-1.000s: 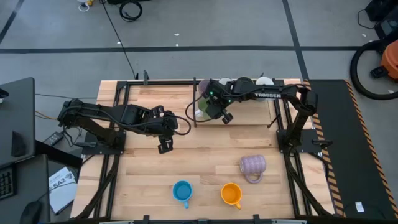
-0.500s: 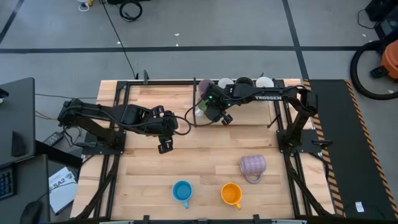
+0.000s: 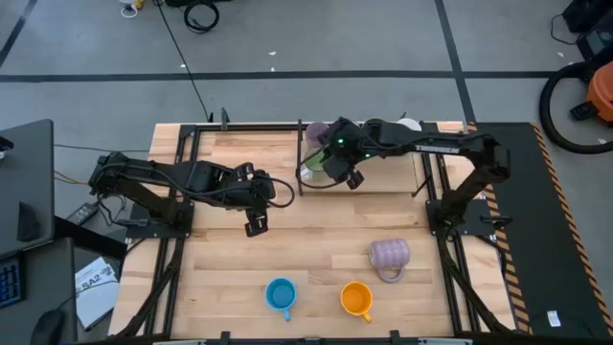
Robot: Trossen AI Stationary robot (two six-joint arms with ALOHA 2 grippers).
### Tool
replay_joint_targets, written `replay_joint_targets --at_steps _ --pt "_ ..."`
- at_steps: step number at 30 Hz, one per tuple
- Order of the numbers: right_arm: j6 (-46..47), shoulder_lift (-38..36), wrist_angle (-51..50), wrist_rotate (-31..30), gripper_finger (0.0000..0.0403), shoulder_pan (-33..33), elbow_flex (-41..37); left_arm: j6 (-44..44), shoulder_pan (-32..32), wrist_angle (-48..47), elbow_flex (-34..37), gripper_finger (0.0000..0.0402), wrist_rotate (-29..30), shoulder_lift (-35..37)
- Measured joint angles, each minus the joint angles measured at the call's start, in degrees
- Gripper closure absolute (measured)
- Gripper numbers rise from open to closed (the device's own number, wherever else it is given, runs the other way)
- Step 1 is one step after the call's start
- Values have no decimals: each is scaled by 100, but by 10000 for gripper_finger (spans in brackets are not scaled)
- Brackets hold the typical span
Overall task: Place coffee mugs
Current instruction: Put the blue mug on the shelf
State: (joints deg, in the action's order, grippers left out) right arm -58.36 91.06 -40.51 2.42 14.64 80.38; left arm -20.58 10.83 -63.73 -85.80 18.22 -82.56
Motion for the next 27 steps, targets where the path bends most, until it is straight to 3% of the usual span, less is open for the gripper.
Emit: replay_joint_targets --at_steps 6,11,20,27 --pt "758 -619 -2 8 261 -173 0 -548 7 16 0 272 -156 0" --pt "1604 -1085 -2 15 261 -347 0 -1522 132 13 0 272 -565 0" --pt "2773 -1678 -54 303 261 -712 0 -3401 1023 109 -3 272 -586 -306" --pt "2893 -1827 -263 863 261 -1059 0 -4778 1698 493 -2 272 -605 -889"
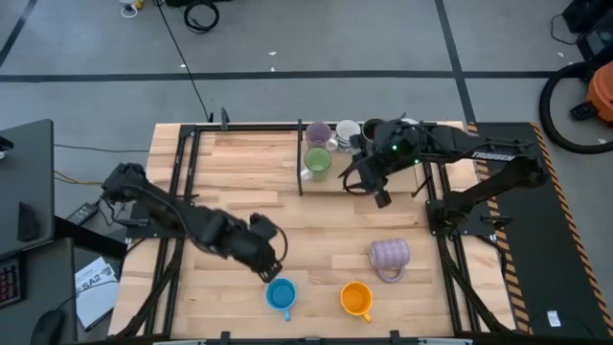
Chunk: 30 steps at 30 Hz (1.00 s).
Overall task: Place coffee mugs
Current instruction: Put the blue mug on the shelf
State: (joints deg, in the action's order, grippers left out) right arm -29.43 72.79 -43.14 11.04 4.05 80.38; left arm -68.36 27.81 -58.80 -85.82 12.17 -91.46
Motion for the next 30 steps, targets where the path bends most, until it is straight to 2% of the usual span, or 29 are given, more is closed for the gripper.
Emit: replay_joint_targets --at_steps 8,17,30 --pt "-2 62 -151 64 261 -383 0 -1115 569 708 0 272 -51 -641" --pt "-21 143 -241 66 261 -635 0 -2077 949 709 0 272 -197 -1198" --pt "-28 208 -381 66 261 -706 0 -2272 1005 746 0 272 -362 -1780"
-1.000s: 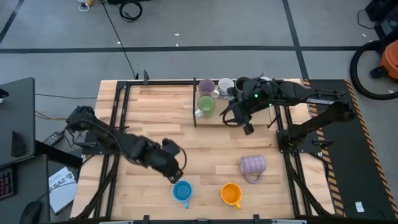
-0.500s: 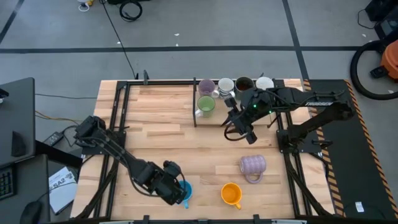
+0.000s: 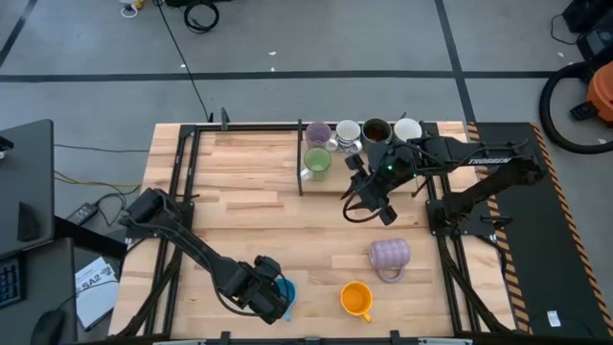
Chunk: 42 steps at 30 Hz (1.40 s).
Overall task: Place coffee mugs
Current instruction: Put the blue mug on the shelf
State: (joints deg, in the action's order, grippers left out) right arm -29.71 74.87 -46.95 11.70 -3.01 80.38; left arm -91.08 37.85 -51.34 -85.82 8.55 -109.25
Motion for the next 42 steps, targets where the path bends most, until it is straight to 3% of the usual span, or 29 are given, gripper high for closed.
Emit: replay_joint_targets --at_steps 10,17,20,29,36,42 --pt "0 0 -27 -1 261 0 0 36 -84 79 0 278 1 -142" --pt "0 -20 -361 -2 261 0 0 753 -431 75 0 350 14 -142" --pt "1 -63 -599 -2 261 0 0 1307 -652 106 0 378 -6 -142" --pt "288 -101 -852 -2 261 0 0 3719 -1806 231 0 372 -17 -138" --pt "280 -101 -892 -2 261 0 0 5819 -2932 958 0 372 58 -138" --pt "280 -101 -891 -4 261 0 0 6874 -3627 1195 0 371 -102 -138"
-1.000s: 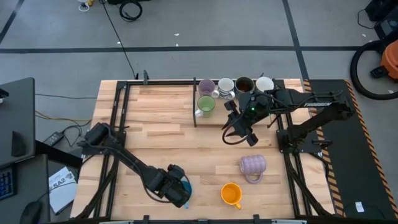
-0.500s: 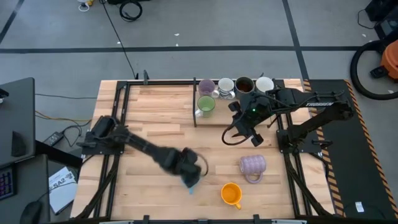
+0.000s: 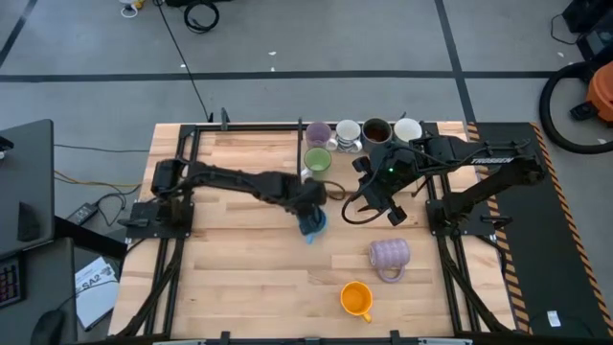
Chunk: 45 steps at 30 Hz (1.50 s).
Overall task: Place coffee mugs
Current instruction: Put the blue mug on the shelf
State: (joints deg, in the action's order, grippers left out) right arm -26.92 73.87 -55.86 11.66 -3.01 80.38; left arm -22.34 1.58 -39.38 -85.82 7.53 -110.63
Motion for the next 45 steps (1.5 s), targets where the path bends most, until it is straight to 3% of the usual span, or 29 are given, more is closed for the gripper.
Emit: replay_joint_targets --at_steps 6,16,31,45 --pt "0 0 1 0 261 0 0 681 -242 9 2 371 -337 0" --pt "0 0 3 -1 261 8 0 1723 -134 9 2 370 -317 0" --pt "0 0 5 -20 261 7 0 2495 31 -6 0 368 -336 0" --pt "-2 0 5 -20 261 7 0 2515 31 131 0 301 -331 0"
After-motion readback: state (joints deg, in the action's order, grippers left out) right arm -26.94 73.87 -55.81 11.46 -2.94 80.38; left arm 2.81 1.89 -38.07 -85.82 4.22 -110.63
